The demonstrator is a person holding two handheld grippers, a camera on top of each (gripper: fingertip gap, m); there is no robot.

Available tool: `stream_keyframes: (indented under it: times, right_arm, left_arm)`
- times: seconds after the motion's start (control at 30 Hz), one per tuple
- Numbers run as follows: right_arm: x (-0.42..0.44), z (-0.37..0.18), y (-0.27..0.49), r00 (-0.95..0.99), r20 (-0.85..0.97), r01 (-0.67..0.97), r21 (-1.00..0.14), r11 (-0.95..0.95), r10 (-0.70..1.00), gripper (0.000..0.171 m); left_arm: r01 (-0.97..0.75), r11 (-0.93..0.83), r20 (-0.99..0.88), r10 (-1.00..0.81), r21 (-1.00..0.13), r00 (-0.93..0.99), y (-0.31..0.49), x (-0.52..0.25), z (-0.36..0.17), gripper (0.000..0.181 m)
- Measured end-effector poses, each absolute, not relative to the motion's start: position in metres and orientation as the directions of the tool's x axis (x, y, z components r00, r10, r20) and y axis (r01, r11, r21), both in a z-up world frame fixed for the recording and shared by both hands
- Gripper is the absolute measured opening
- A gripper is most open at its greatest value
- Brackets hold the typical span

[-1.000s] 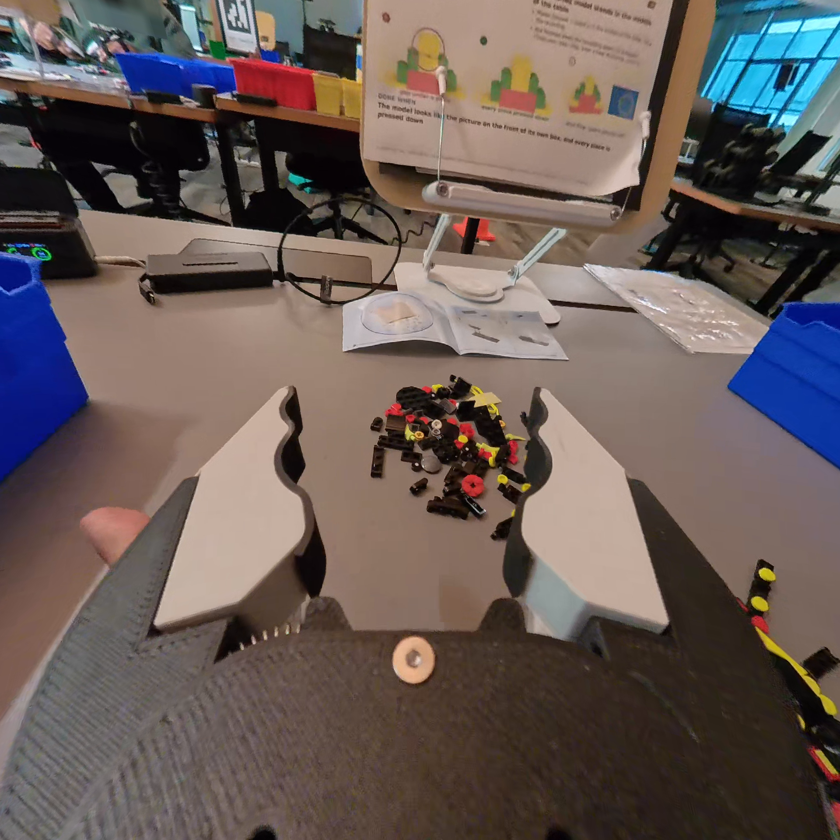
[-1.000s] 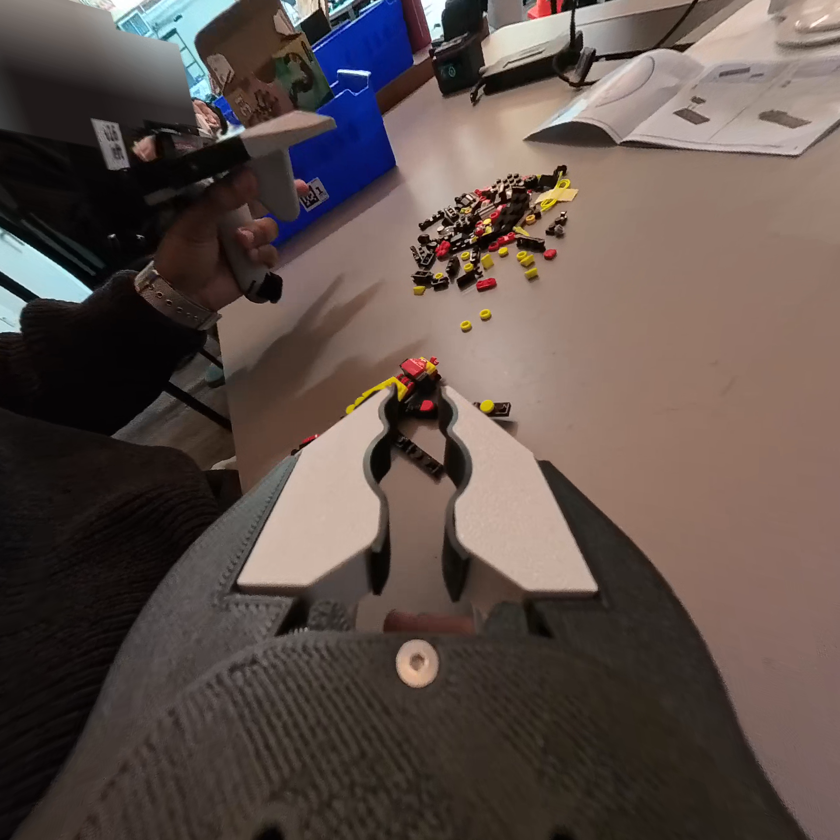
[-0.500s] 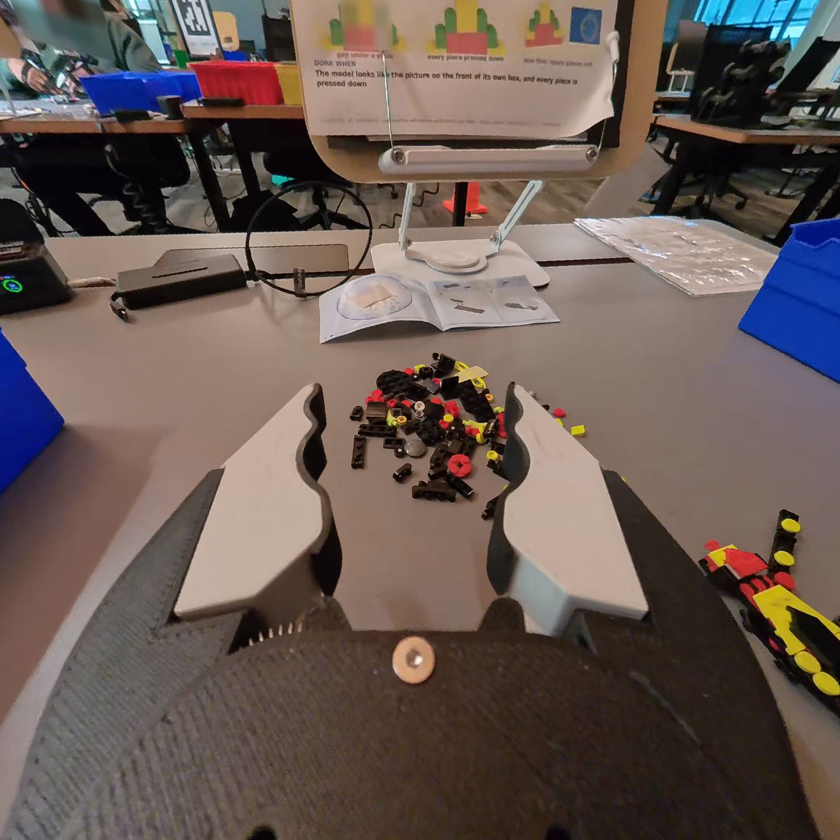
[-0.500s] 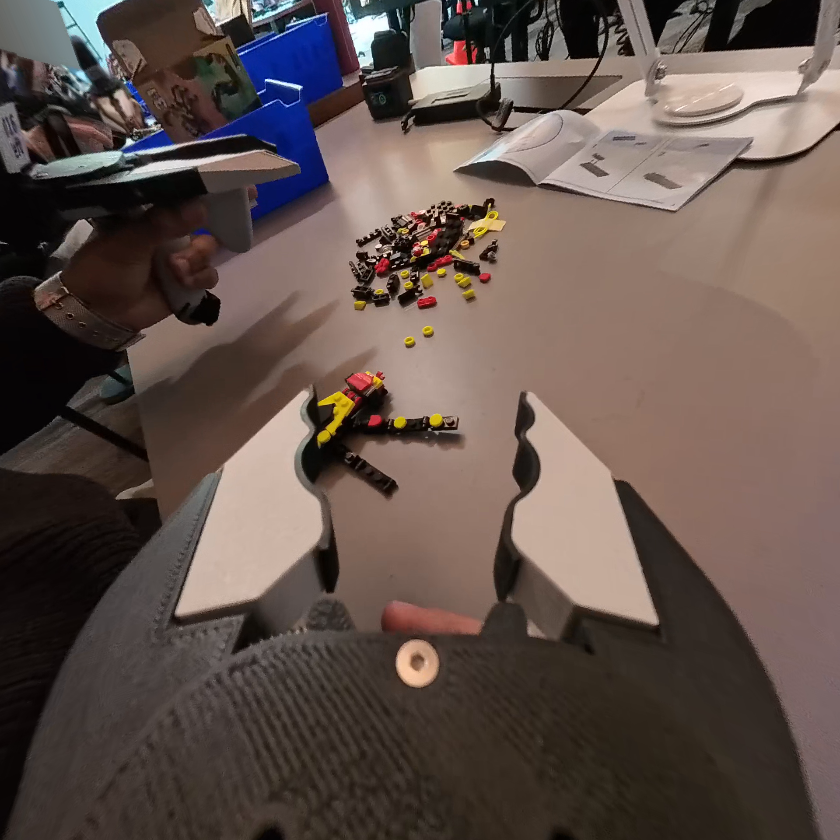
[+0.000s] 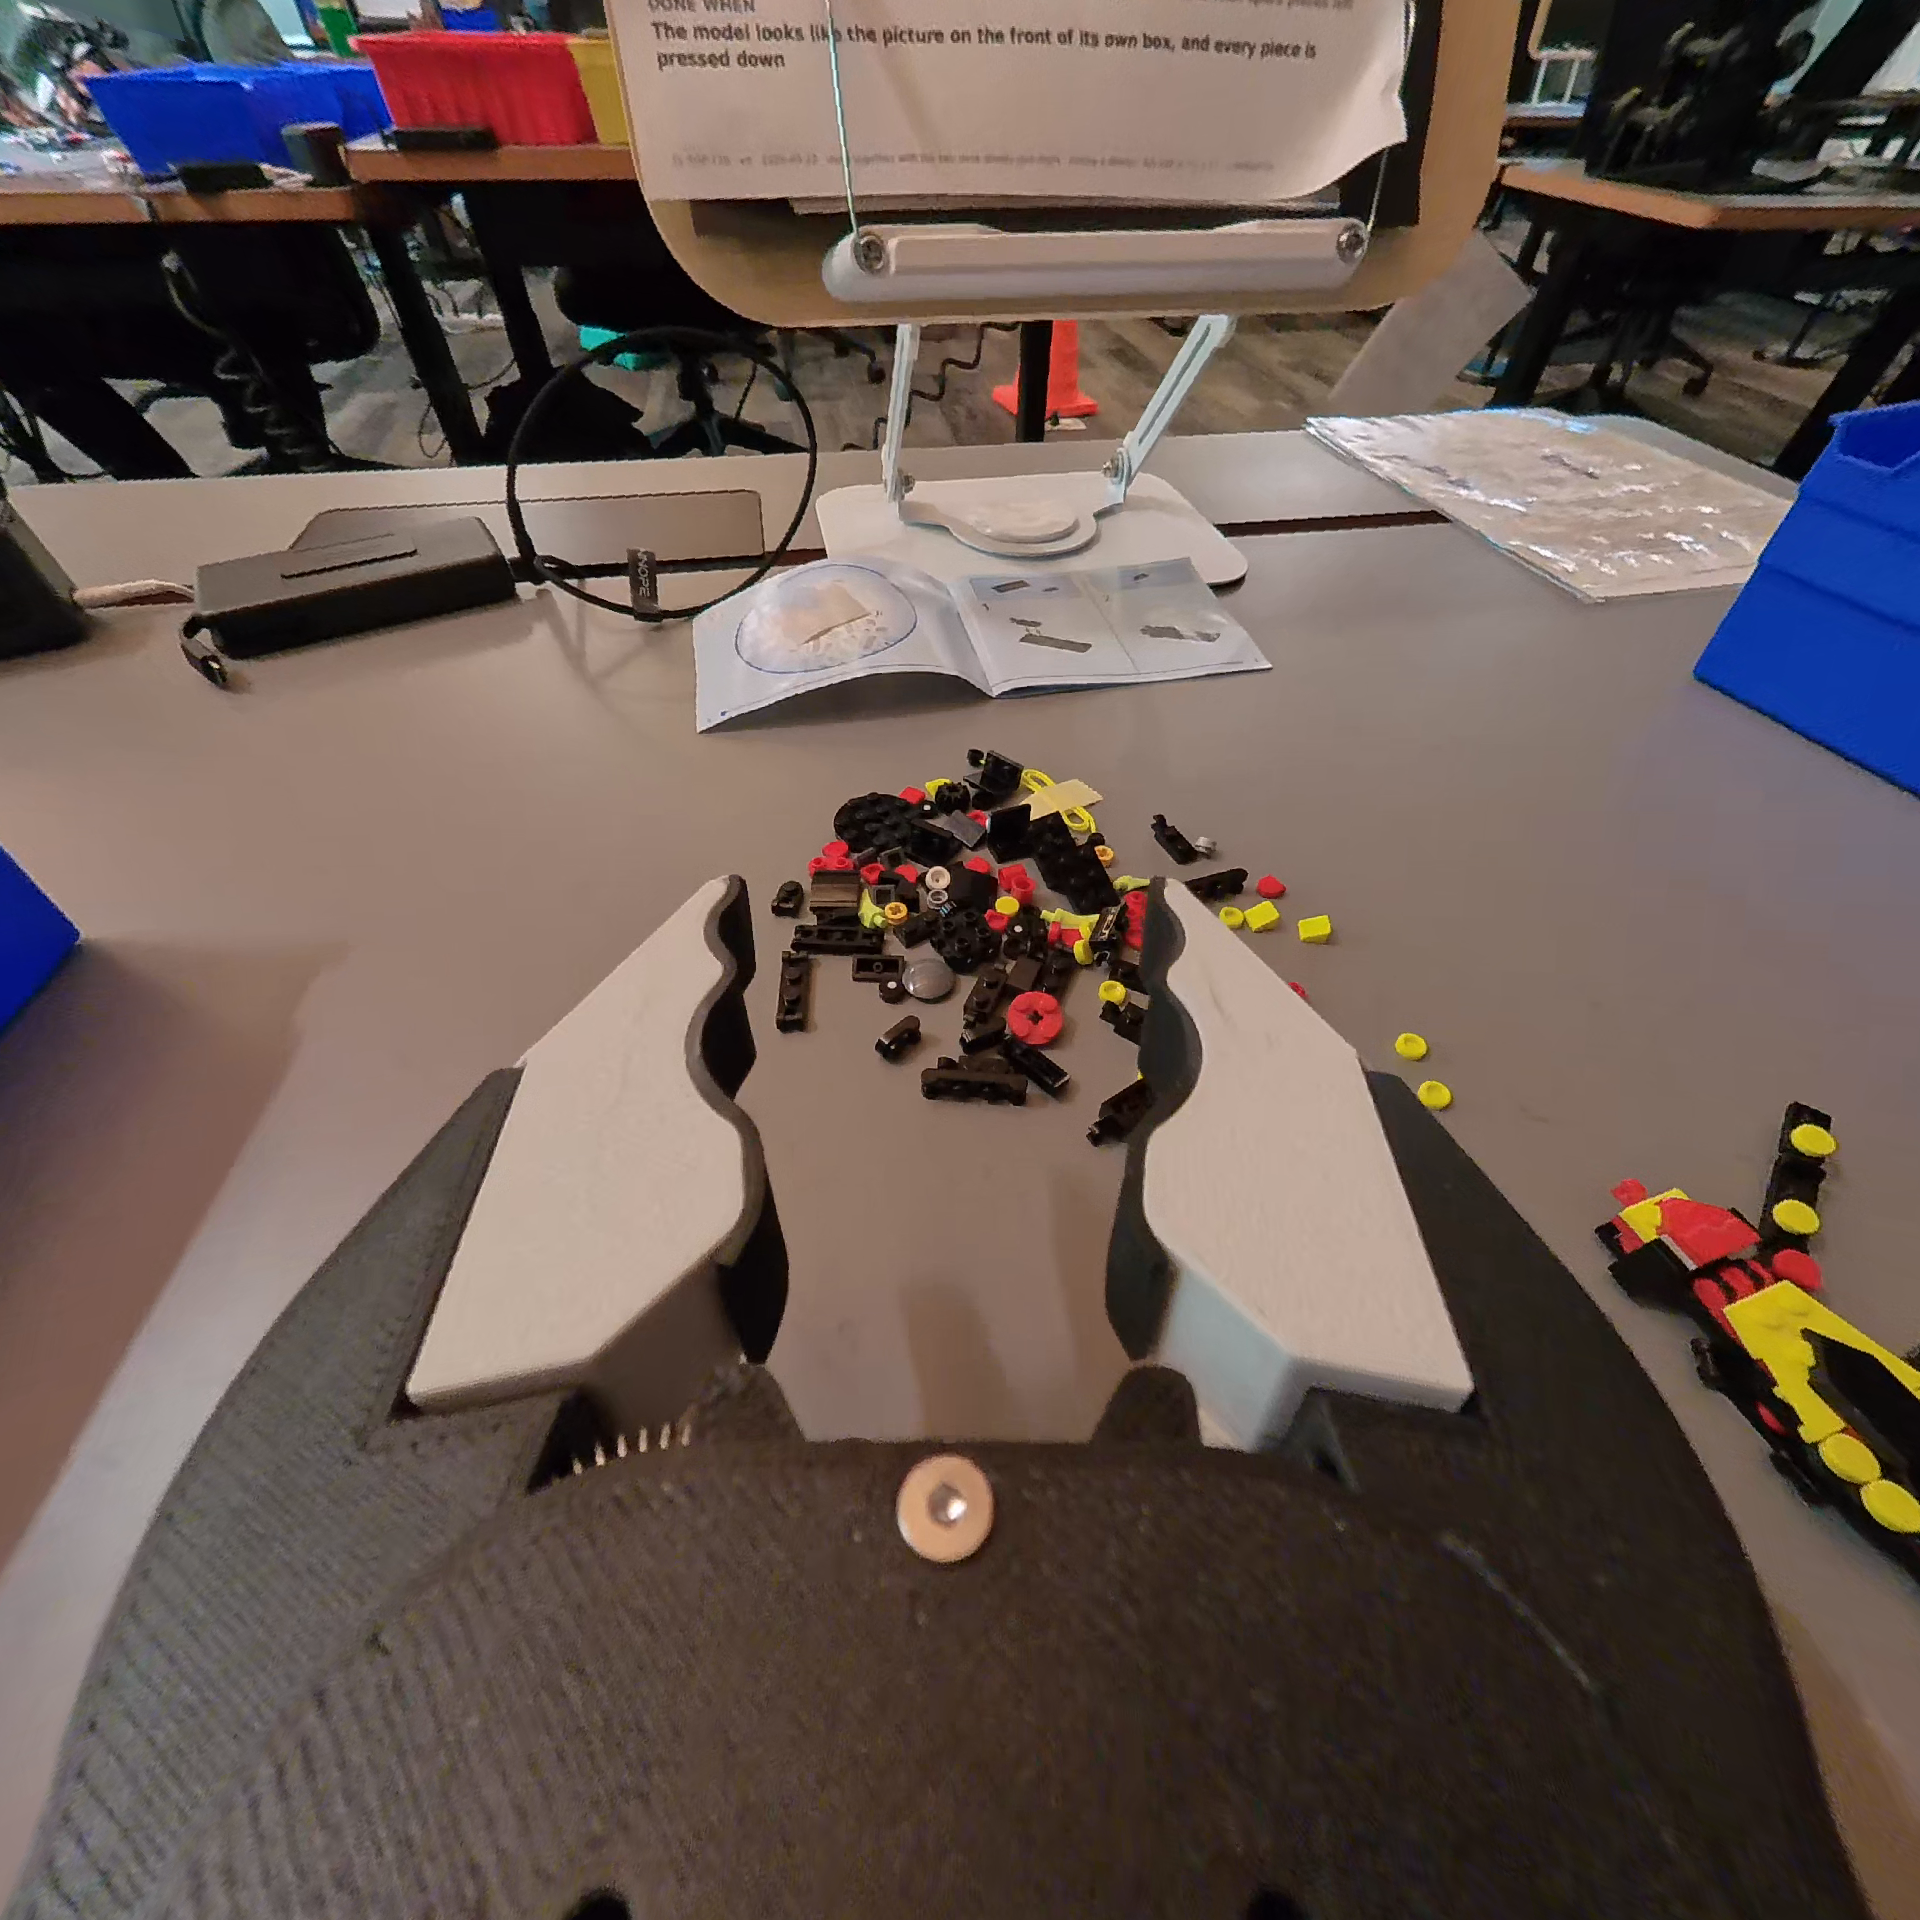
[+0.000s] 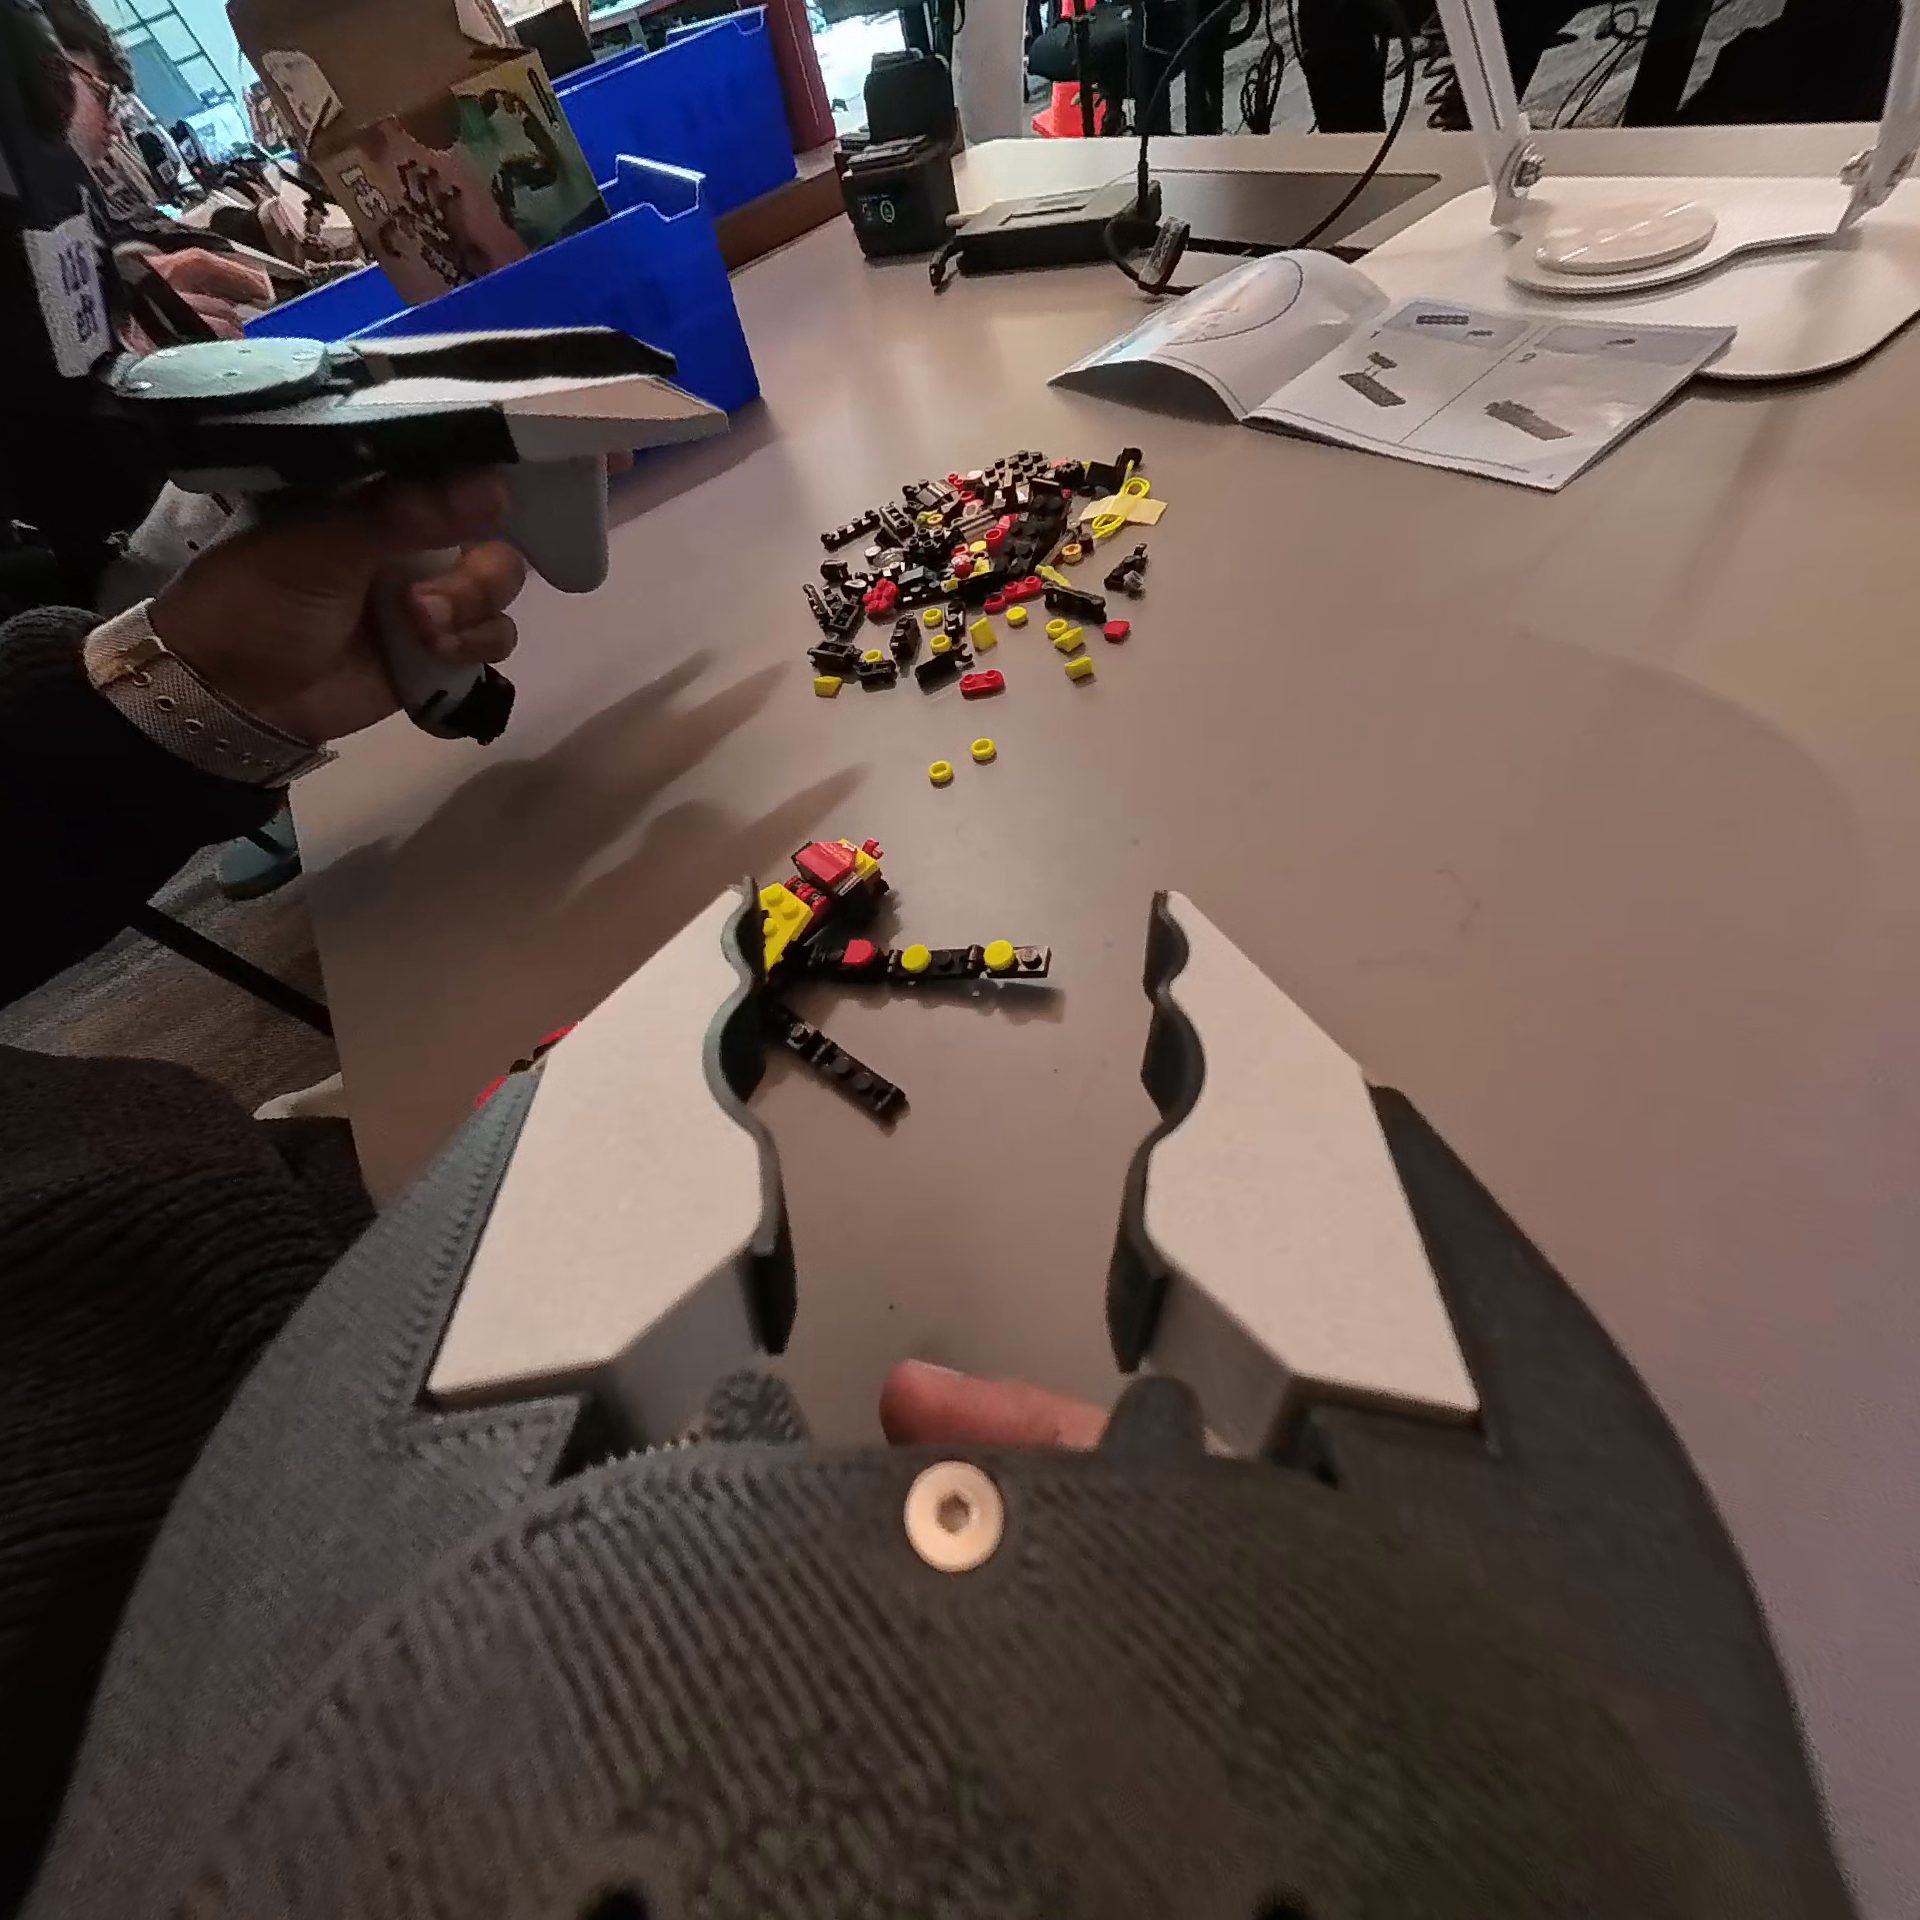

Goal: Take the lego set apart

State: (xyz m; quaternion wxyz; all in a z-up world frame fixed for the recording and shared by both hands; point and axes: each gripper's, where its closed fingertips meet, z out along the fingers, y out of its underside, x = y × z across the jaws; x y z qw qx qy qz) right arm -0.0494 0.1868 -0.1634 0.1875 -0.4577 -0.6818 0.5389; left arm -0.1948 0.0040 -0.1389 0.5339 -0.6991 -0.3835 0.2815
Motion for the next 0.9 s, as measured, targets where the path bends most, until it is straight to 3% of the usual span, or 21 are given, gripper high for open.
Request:
stream_keyframes:
  times: [0.9]
  right_arm:
    - [-0.0480,-0.1661,0.1850,-0.518,-0.240,0.434,-0.901,0.011,0.821,0.066]
  left_arm:
    - [0.247,-0.156,0.008,0.833,-0.956,0.554,0.0064,-0.1945,-0.1456,0.073]
